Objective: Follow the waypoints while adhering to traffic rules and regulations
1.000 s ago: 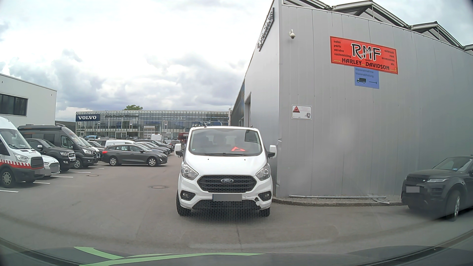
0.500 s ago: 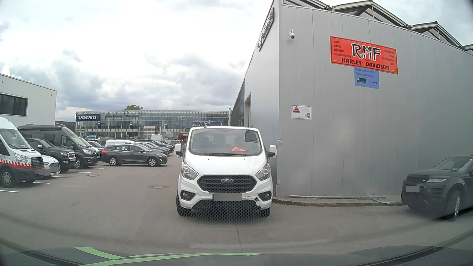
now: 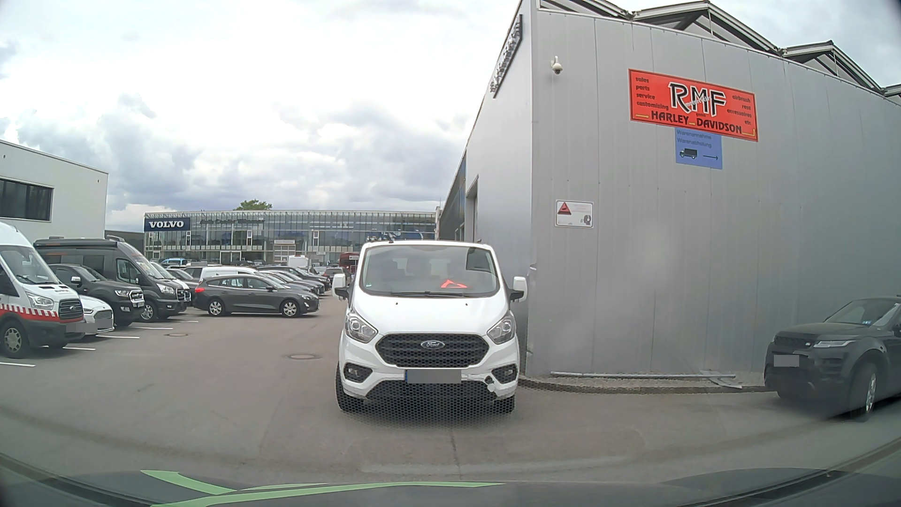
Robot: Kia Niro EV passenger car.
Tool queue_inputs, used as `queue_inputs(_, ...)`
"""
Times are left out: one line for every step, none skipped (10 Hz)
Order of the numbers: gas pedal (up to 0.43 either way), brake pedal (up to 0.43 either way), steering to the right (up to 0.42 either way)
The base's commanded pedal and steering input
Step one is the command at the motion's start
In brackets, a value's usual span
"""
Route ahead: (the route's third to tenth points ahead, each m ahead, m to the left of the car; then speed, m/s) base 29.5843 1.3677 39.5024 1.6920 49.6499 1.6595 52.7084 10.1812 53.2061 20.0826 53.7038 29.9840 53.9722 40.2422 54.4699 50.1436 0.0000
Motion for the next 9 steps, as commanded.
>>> queue_inputs(0.000,0.524,-0.005)
queue_inputs(0.000,0.530,-0.005)
queue_inputs(0.000,0.530,-0.005)
queue_inputs(0.000,0.524,-0.005)
queue_inputs(0.000,0.530,-0.005)
queue_inputs(0.000,0.530,-0.005)
queue_inputs(0.000,0.530,-0.005)
queue_inputs(0.000,0.530,-0.005)
queue_inputs(0.000,0.530,-0.006)
